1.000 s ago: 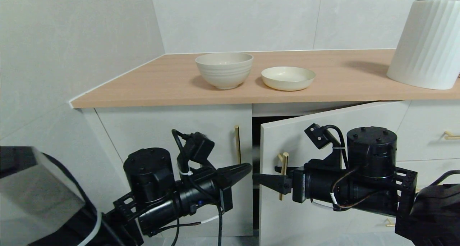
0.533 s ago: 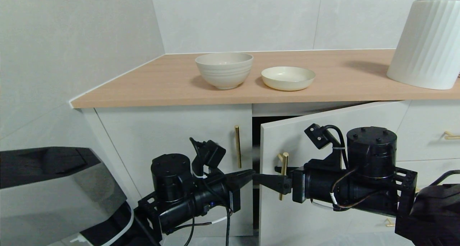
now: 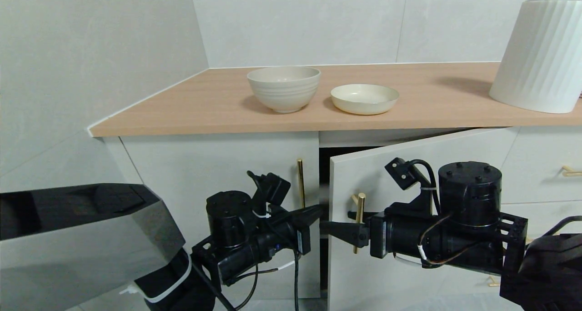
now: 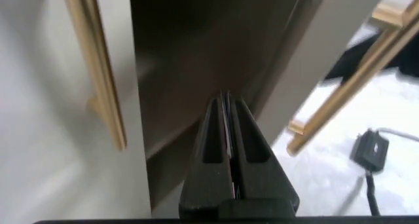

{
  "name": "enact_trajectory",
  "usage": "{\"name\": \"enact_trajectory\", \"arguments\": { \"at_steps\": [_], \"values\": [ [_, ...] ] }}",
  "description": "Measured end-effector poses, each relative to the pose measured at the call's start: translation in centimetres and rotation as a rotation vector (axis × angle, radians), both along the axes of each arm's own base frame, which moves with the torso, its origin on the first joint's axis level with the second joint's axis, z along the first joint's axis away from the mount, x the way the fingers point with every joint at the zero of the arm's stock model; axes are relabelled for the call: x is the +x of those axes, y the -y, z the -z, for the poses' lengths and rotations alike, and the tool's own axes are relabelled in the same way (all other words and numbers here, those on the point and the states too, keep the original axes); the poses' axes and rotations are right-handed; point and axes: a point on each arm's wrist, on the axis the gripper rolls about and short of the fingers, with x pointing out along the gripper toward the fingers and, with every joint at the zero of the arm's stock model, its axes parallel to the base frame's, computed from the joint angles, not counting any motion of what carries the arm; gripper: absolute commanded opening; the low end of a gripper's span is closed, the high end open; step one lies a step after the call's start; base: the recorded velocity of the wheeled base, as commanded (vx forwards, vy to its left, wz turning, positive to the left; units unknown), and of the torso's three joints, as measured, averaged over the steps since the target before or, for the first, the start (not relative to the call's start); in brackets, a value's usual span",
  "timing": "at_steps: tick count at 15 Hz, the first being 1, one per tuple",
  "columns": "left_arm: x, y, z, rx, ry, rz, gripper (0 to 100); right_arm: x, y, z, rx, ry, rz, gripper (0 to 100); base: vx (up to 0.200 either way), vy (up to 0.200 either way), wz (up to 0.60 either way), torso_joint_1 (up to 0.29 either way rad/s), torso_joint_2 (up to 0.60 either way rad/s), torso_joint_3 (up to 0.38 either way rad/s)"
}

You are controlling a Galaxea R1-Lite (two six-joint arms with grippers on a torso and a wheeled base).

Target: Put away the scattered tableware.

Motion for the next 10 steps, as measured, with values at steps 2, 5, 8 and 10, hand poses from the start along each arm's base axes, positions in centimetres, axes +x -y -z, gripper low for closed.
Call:
{"name": "enact_trajectory", "arguments": {
  "at_steps": [2, 5, 8, 10],
  "values": [
    [0.3, 0.4, 0.1, -0.02, 0.028, 0.002, 0, 0.0, 0.0, 0.0, -0.001, 0.0, 0.0, 100, 0.0, 0.0, 0.0, 0.0, 0.0, 0.0],
    [0.8, 1.1, 0.6, -0.035, 0.049, 0.005, 0, -0.2, 0.2, 0.4, -0.026, 0.018, -0.012, 100, 0.0, 0.0, 0.0, 0.0, 0.0, 0.0],
    [1.1, 1.4, 0.9, -0.043, 0.054, 0.007, 0, -0.3, 0.2, 0.5, -0.034, 0.022, -0.014, 100, 0.0, 0.0, 0.0, 0.0, 0.0, 0.0],
    [1.3, 2.0, 0.8, -0.079, 0.066, 0.014, 0, -0.3, 0.3, 0.5, -0.035, 0.023, -0.01, 100, 0.0, 0.0, 0.0, 0.0, 0.0, 0.0]
  ]
}}
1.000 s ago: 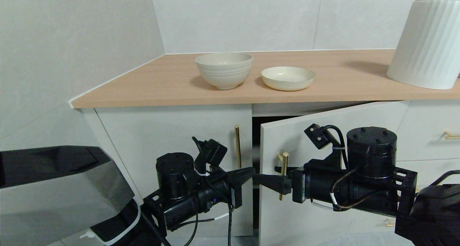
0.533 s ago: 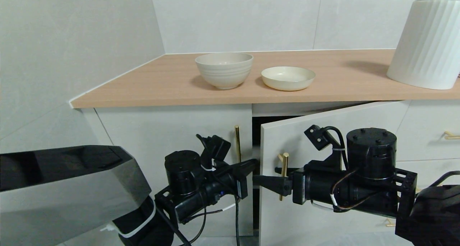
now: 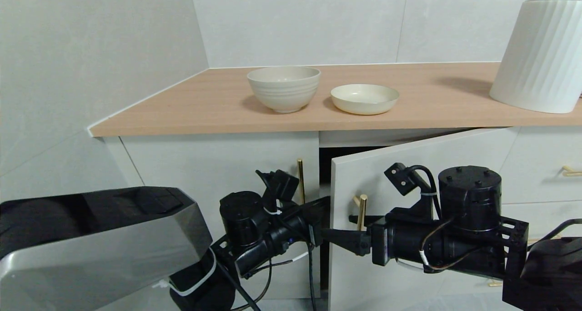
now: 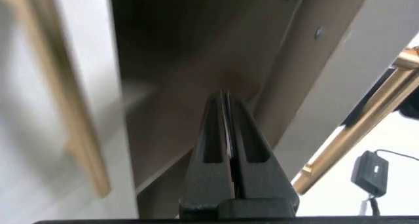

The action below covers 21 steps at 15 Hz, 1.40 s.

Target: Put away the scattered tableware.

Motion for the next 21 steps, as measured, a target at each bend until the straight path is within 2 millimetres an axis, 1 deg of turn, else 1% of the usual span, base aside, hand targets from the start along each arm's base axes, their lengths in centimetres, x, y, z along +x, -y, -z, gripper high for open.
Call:
{"name": "enact_trajectory", "arguments": {
  "at_steps": [2, 5, 7, 9, 11, 14, 17, 19, 21],
  "values": [
    [0.2, 0.4, 0.3, -0.004, 0.0, 0.006, 0, 0.1, 0.3, 0.0, -0.003, 0.002, 0.007, 100, 0.0, 0.0, 0.0, 0.0, 0.0, 0.0],
    [0.3, 1.0, 0.6, -0.006, 0.003, 0.016, 0, 0.1, 1.7, -0.1, -0.036, 0.05, 0.028, 100, 0.0, 0.0, 0.0, 0.0, 0.0, 0.0],
    [0.4, 1.4, 0.3, -0.015, 0.015, 0.026, 0, 0.0, 2.4, -0.1, -0.052, 0.07, 0.04, 100, 0.0, 0.0, 0.0, 0.0, 0.0, 0.0],
    [0.5, 1.9, -0.2, -0.029, 0.035, 0.037, 0, -0.1, 2.7, -0.2, -0.054, 0.074, 0.05, 100, 0.0, 0.0, 0.0, 0.0, 0.0, 0.0],
    [0.5, 2.3, -0.5, -0.01, 0.01, 0.05, 0, -0.6, 3.2, -0.4, -0.057, 0.085, 0.066, 100, 0.0, 0.0, 0.0, 0.0, 0.0, 0.0],
    [0.5, 2.5, -1.7, -0.012, 0.013, 0.075, 0, -2.9, 4.8, -0.6, -0.072, 0.078, 0.068, 100, 0.0, 0.0, 0.0, 0.0, 0.0, 0.0],
    [0.2, 2.6, -2.4, 0.013, -0.022, 0.149, 0, -6.1, 6.3, 0.2, -0.138, 0.009, 0.045, 100, 0.0, 0.0, 0.0, 0.0, 0.0, 0.0],
    [0.1, 2.5, -2.9, 0.006, -0.013, 0.15, 0, -7.7, 6.5, 0.3, -0.182, -0.002, 0.05, 100, 0.0, 0.0, 0.0, 0.0, 0.0, 0.0],
    [0.0, 2.5, -2.9, 0.007, -0.015, 0.151, 0, -8.8, 6.3, 0.5, -0.19, 0.0, 0.015, 100, 0.0, 0.0, 0.0, 0.0, 0.0, 0.0]
  ]
}}
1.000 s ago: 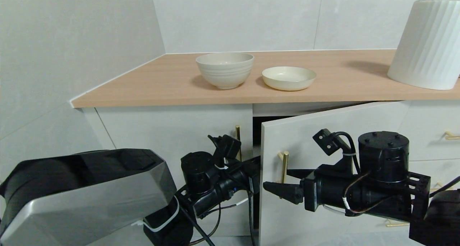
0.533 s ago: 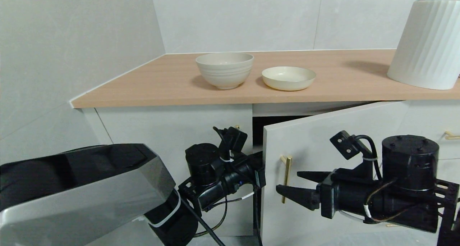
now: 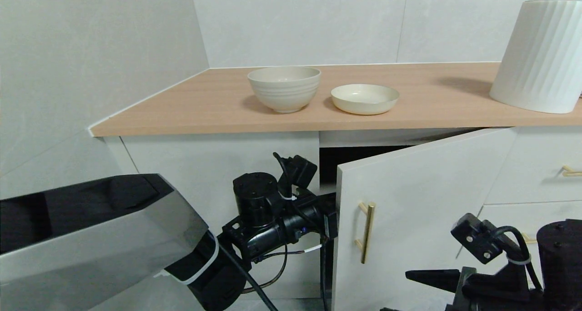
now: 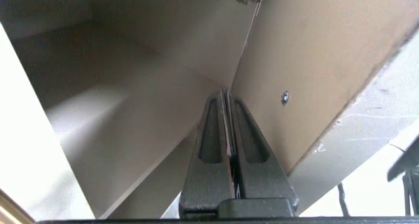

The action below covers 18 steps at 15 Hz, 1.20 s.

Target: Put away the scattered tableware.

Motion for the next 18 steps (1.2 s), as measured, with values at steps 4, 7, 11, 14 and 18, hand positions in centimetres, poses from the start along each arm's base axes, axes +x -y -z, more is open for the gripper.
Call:
{"name": "enact_trajectory", "arguments": {
  "at_steps": [4, 7, 11, 14, 18],
  "values": [
    [-0.1, 0.1, 0.0, 0.002, -0.002, 0.003, 0, -0.7, -0.2, 0.2, -0.005, -0.004, -0.035, 100, 0.0, 0.0, 0.0, 0.0, 0.0, 0.0],
    [-0.3, 0.5, 0.7, 0.012, -0.014, 0.014, 0, -0.9, -0.2, 0.3, -0.008, -0.008, -0.04, 100, -0.133, 0.0, 0.0, 0.0, 0.0, 0.002],
    [-0.6, 1.1, 1.7, 0.028, -0.033, 0.033, 0, -1.0, -0.1, 0.5, -0.03, 0.018, -0.061, 100, -0.2, 0.0, 0.0, 0.002, 0.0, 0.004],
    [-0.3, 1.2, 2.1, 0.032, -0.037, 0.027, 0, -1.1, 0.0, 0.5, -0.031, 0.019, -0.063, 100, 0.0, 0.0, 0.0, 0.0, 0.0, 0.0],
    [0.2, 1.6, 2.4, 0.028, -0.032, 0.026, 0, -1.8, -0.2, 0.8, -0.04, 0.012, -0.1, 100, 0.0, 0.0, 0.0, 0.0, 0.0, 0.0]
  ]
}}
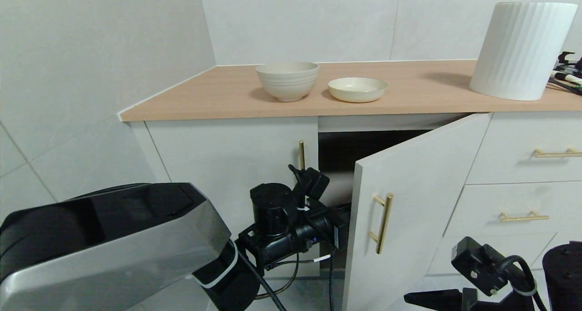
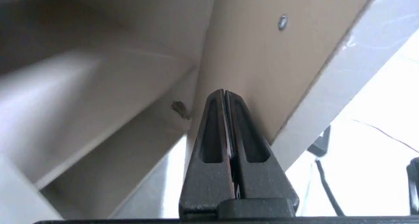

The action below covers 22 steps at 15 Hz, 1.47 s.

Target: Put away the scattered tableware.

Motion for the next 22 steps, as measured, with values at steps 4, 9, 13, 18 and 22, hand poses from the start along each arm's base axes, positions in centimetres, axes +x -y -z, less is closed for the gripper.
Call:
{"name": "enact_trajectory", "arguments": {
  "at_steps": [4, 9, 13, 18, 22],
  "values": [
    [0.6, 0.6, -0.3, -0.018, 0.02, 0.005, 0, -0.6, -0.2, 0.3, -0.01, -0.007, -0.033, 100, 0.0, 0.0, 0.0, 0.0, 0.0, 0.0],
    [1.7, 1.6, -0.1, -0.027, 0.031, 0.002, 0, -1.0, -0.3, 0.5, -0.018, -0.011, -0.051, 100, -0.16, 0.0, 0.0, 0.01, 0.0, -0.001],
    [2.2, 2.3, -0.2, -0.035, 0.04, 0.01, 0, -1.1, -0.4, 0.6, -0.021, -0.014, -0.055, 100, -0.05, 0.0, 0.0, -0.001, 0.0, 0.001],
    [3.3, 3.2, 0.3, -0.047, 0.054, 0.006, 0, -1.1, -0.4, 0.6, -0.023, -0.015, -0.059, 100, 0.0, 0.0, 0.0, 0.0, 0.0, 0.0],
    [3.4, 3.2, 0.7, -0.043, 0.049, -0.009, 0, -1.2, -0.5, 0.6, -0.024, -0.016, -0.064, 100, 0.0, 0.0, 0.0, 0.0, 0.0, 0.0]
  ]
}}
